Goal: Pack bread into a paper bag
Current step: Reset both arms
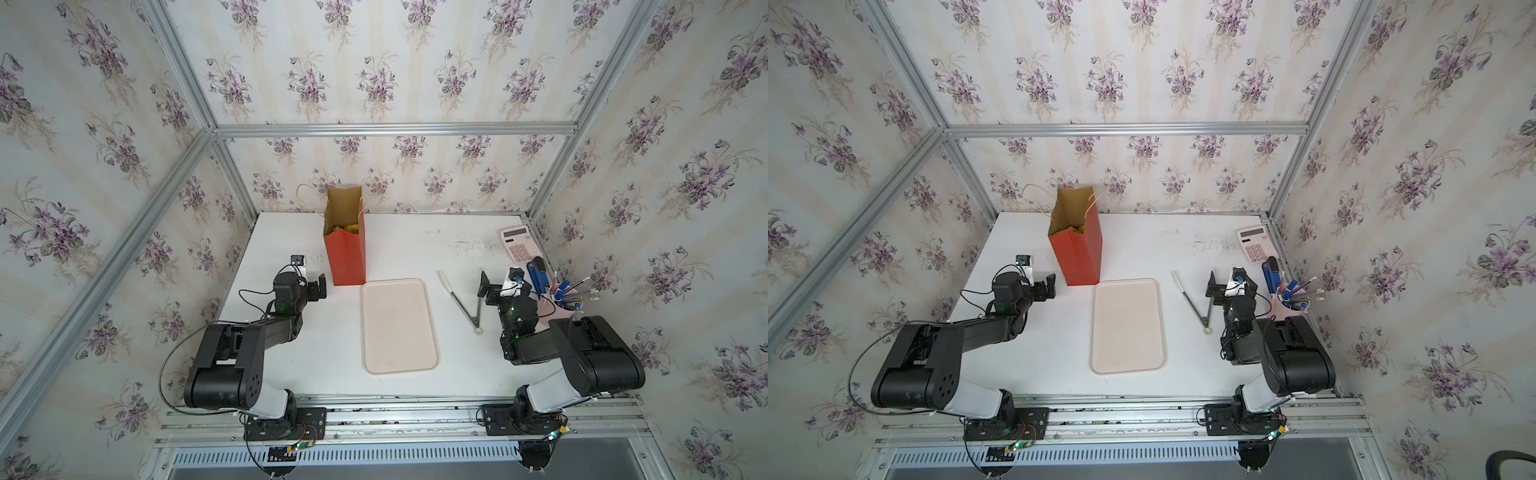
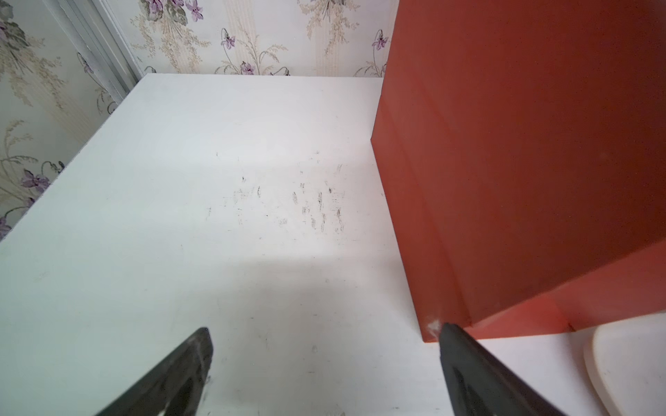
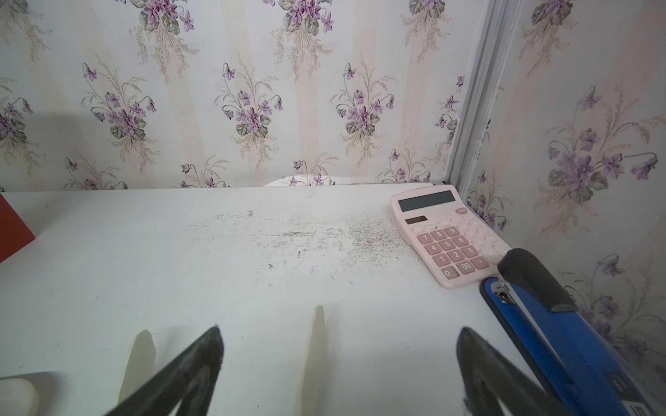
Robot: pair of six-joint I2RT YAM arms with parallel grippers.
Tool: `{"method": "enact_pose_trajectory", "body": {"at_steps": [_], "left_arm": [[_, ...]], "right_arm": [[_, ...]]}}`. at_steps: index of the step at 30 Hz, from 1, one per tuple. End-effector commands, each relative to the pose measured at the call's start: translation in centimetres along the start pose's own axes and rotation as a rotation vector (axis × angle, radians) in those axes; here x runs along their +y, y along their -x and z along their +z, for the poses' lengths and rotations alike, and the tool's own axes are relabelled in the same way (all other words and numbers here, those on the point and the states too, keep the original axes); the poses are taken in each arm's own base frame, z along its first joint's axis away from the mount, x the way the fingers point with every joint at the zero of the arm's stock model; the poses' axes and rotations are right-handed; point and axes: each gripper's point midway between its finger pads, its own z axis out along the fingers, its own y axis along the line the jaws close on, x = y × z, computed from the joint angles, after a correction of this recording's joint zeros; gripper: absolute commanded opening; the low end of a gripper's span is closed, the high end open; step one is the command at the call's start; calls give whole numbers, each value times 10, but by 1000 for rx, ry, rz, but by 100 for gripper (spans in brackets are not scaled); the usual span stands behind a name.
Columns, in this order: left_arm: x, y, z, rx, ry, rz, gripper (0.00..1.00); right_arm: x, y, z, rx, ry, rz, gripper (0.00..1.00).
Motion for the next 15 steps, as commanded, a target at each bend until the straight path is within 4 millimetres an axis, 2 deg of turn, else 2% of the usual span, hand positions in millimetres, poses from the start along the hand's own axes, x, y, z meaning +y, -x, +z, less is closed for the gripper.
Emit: {"method": "enact_pose_trajectory", "body": {"at_steps": [1, 15], "left_arm": [[2, 3, 0, -10, 9, -4, 100], [1, 4, 0, -10, 15, 5, 100]], "right_arm": [[-2, 2, 0, -7, -12, 6, 100], [-2, 2, 0, -4, -12, 6, 100]]}}
